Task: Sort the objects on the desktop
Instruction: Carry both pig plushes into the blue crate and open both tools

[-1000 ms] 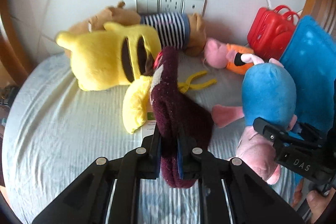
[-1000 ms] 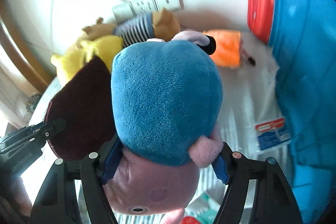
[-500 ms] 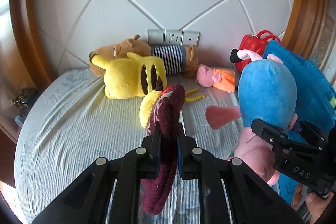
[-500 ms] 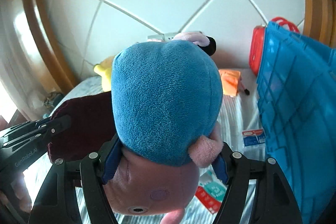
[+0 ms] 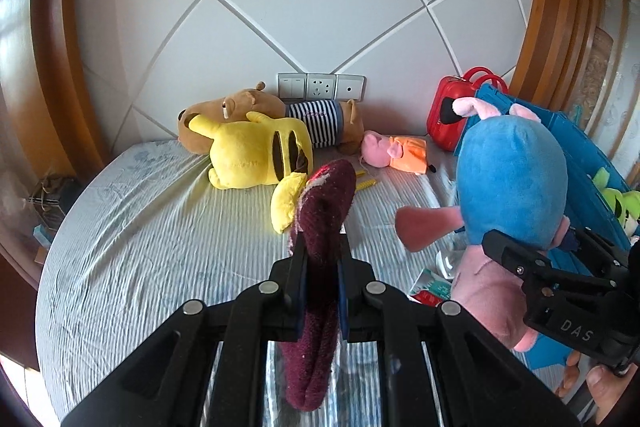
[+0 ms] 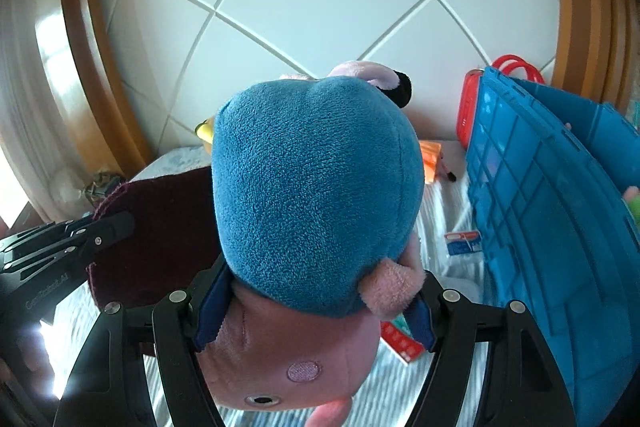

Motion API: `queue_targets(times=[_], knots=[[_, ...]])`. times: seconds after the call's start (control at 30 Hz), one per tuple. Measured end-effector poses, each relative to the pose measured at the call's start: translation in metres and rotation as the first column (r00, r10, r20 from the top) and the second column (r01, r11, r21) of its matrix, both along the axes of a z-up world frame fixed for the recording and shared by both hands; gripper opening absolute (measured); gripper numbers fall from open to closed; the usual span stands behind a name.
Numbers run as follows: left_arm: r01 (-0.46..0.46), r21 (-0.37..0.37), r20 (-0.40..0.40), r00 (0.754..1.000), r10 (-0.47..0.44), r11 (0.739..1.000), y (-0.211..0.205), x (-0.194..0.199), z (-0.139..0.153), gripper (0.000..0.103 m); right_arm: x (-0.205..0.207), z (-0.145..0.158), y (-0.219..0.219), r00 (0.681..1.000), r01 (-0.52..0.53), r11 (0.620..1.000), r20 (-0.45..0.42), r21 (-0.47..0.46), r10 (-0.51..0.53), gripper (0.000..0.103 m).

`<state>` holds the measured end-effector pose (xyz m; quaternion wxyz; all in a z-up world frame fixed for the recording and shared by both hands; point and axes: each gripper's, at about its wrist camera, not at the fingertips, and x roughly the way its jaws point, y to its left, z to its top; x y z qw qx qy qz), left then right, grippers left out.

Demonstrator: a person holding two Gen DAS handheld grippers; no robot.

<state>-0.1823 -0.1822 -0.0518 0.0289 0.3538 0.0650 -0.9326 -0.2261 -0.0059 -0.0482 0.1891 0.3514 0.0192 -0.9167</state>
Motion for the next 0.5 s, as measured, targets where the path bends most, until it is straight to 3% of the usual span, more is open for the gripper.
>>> queue_targets(times=[0.27, 0.5], knots=[[0.035, -0.019, -0.048, 0.998, -0.036, 0.999, 0.03, 0.007, 0.025, 0.012, 0.016, 0.029, 0.033, 0.998, 0.028, 0.999, -0.056, -0.023, -0.029, 0.073], [0.103, -0.047, -0.16, 0.981, -0.109, 0.994, 0.11, -0.013, 0.081, 0.012, 0.027, 0.087, 0.119, 0.98, 0.071, 0.995, -0.182, -0.065, -0.082, 0.073]])
